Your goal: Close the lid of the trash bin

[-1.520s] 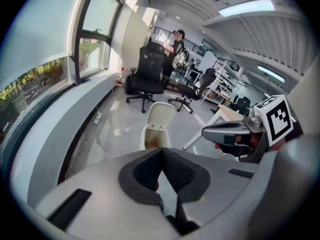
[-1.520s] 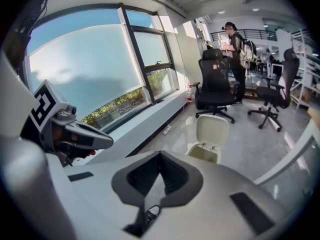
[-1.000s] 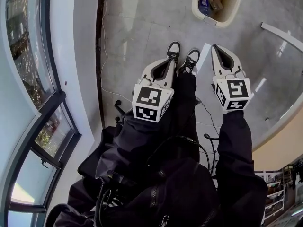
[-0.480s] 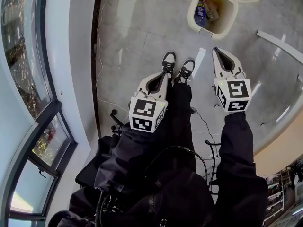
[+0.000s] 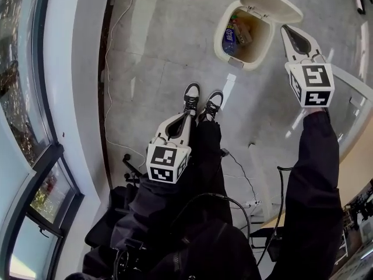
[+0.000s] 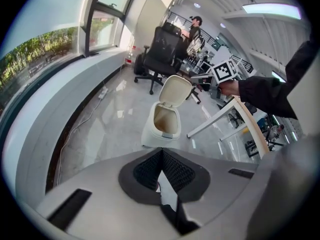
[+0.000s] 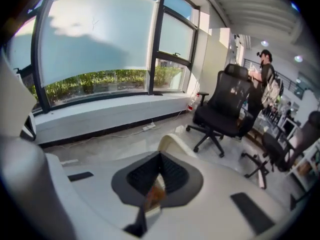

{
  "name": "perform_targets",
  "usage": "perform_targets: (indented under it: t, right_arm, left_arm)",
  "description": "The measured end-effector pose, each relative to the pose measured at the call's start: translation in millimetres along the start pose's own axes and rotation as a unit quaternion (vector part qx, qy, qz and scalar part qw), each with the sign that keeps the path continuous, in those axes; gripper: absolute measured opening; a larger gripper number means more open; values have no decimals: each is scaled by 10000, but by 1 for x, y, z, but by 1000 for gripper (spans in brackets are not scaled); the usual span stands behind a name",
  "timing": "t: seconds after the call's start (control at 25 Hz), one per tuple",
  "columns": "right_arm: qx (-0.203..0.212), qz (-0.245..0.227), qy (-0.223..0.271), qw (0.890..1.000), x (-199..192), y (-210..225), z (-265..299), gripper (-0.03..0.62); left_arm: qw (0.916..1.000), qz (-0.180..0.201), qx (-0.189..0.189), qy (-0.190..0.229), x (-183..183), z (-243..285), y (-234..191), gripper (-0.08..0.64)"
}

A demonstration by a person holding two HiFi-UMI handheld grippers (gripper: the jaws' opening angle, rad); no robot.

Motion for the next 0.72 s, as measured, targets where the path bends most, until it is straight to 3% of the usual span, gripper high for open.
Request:
perform_targets:
  t: [0.2, 0.36, 0.52, 0.72]
  right_arm:
    - [-511, -343, 59, 9981, 36, 64, 30, 2]
    - [-794, -852, -518, 9918, 29, 98, 61, 2]
    - [-619, -1328, -1148, 9825, 10, 103, 78, 2]
    - [-348, -1841, -1343, 9731, 1, 84, 75, 2]
  left_arm:
    - [10000, -83, 33, -30, -3, 3, -7, 1]
    - [9999, -143, 47, -13, -6, 0, -10, 1]
    - [9998, -206, 55, -33, -12, -2, -13, 1]
    - [9996, -257, 68, -12, -14, -3, -15, 2]
Point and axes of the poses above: the fingertips, and each gripper's own axes: z forward along the fingers, y to its right, x out of its top, the point moved 1 cm from there along -z, backward along the fingers, and after that the axes turned 6 degrees about z, right-handed, at the moved point
